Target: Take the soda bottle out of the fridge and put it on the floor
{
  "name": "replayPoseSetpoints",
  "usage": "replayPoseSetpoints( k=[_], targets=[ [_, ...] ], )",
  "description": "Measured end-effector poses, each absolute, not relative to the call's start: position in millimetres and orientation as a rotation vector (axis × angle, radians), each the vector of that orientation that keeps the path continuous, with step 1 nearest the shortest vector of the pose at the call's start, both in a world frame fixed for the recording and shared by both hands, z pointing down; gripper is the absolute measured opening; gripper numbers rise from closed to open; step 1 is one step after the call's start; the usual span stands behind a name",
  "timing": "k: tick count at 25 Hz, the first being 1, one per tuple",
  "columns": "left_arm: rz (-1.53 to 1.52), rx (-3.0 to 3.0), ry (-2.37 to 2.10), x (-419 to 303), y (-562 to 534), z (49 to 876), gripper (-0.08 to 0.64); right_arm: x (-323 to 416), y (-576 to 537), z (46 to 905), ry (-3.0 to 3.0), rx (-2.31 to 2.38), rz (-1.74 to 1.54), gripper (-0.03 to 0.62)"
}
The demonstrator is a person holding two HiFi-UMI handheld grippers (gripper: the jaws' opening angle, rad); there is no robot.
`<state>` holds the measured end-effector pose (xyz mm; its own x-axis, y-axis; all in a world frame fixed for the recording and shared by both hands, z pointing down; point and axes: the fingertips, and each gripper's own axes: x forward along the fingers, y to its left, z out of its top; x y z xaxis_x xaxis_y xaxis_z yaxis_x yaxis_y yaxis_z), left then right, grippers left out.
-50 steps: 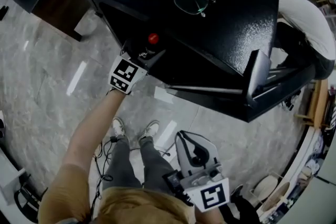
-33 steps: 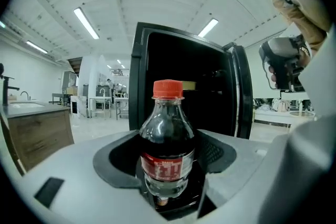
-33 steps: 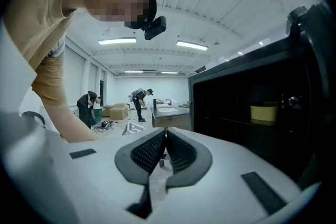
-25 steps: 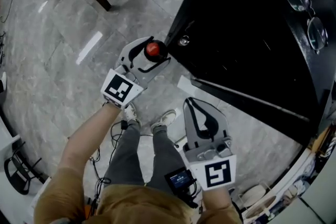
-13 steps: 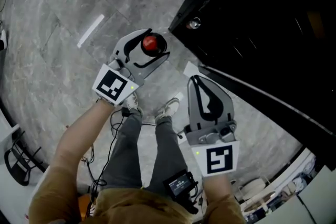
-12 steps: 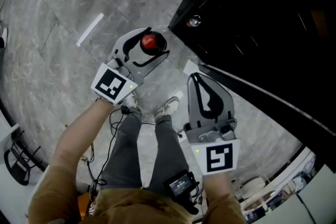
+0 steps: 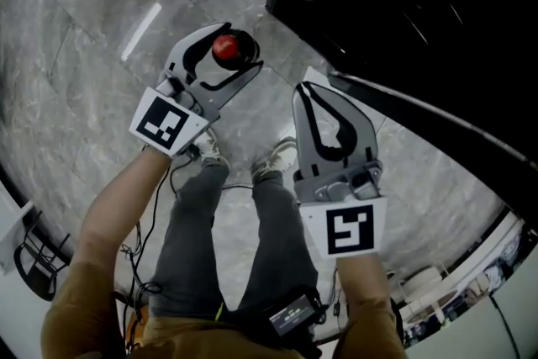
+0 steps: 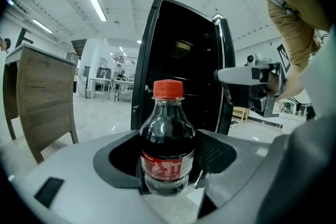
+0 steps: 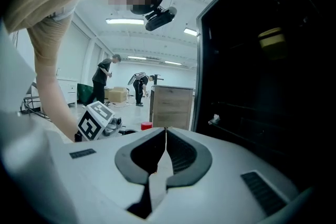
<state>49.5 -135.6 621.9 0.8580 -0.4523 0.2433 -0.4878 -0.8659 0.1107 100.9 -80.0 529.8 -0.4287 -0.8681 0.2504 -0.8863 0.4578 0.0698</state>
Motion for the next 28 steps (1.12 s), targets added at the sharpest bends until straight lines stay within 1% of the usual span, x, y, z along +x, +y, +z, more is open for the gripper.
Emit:
replayPoseSetpoints(
  k=[8, 14, 28],
  targets=[
    [0.309, 2.872, -0.719, 43, -126, 700, 0.304, 98, -77, 621, -2.436, 1.43, 0.102, 0.003],
    [0.321, 2.891, -0.699, 39, -128, 747, 0.304, 93, -88, 664, -2.456, 1.401, 0.038, 0.003],
    [0.346, 2.938, -0.588, 52, -138, 866, 0.304, 118, -120, 772, -2.412, 1.391, -0.038, 0.003]
  ],
)
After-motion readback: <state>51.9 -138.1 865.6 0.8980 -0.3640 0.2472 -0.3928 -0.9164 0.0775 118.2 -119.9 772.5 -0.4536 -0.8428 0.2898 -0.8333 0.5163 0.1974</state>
